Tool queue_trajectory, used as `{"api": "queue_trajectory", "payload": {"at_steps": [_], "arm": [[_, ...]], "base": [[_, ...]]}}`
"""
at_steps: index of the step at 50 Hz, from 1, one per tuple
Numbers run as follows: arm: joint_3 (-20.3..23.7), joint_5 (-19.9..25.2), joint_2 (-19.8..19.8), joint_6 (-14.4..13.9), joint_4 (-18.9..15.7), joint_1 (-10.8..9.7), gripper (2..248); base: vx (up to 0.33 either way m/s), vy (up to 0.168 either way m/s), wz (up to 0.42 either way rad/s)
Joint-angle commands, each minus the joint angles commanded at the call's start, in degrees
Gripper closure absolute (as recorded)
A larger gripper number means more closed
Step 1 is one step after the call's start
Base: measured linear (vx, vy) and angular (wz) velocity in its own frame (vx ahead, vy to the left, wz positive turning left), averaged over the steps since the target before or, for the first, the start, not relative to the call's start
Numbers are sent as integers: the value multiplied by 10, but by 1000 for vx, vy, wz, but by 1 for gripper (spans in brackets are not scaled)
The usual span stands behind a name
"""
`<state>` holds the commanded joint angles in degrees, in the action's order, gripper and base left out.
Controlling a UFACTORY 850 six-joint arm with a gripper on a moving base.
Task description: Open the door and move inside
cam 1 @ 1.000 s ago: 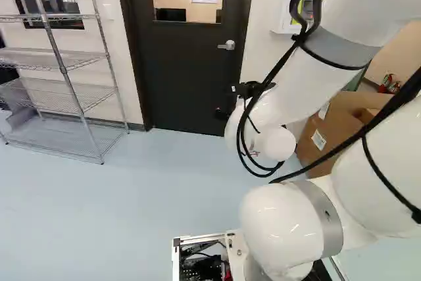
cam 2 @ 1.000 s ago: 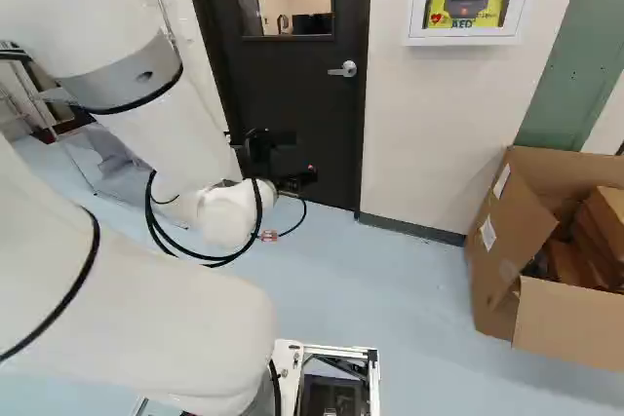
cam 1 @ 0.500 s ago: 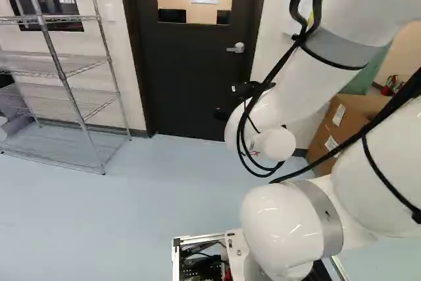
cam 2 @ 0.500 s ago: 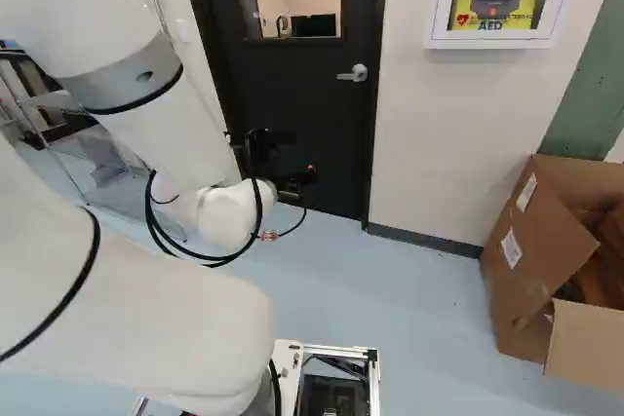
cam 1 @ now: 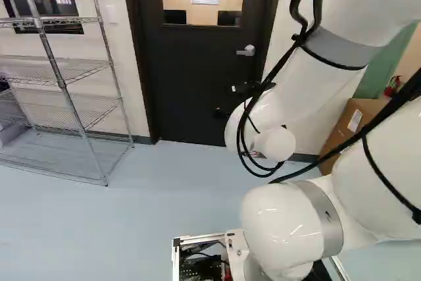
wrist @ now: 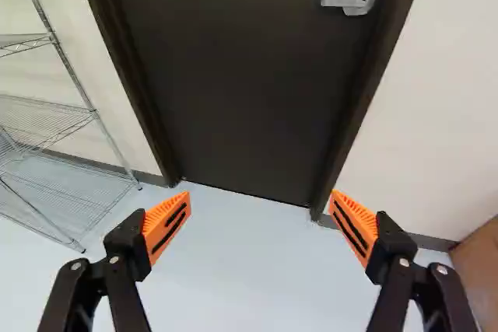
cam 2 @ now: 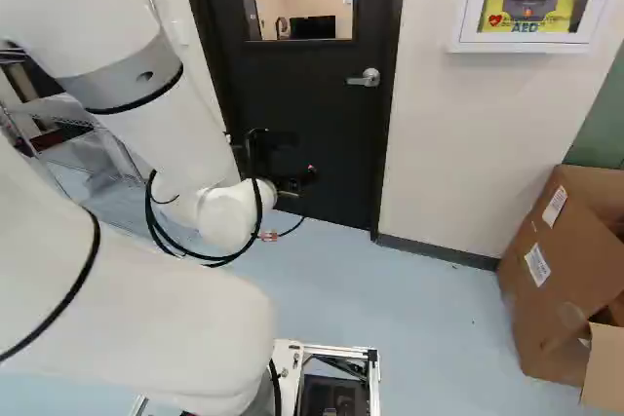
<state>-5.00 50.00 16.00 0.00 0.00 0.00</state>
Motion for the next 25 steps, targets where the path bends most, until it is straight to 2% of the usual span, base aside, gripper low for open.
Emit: {"api": "queue_trajectory", "payload": {"at_steps": [8, 25], "arm": [[0, 0, 0, 0, 0, 0, 3], [0, 0, 0, 0, 0, 0, 3]], "base": [[173, 147, -69], [162, 125, -211]]}}
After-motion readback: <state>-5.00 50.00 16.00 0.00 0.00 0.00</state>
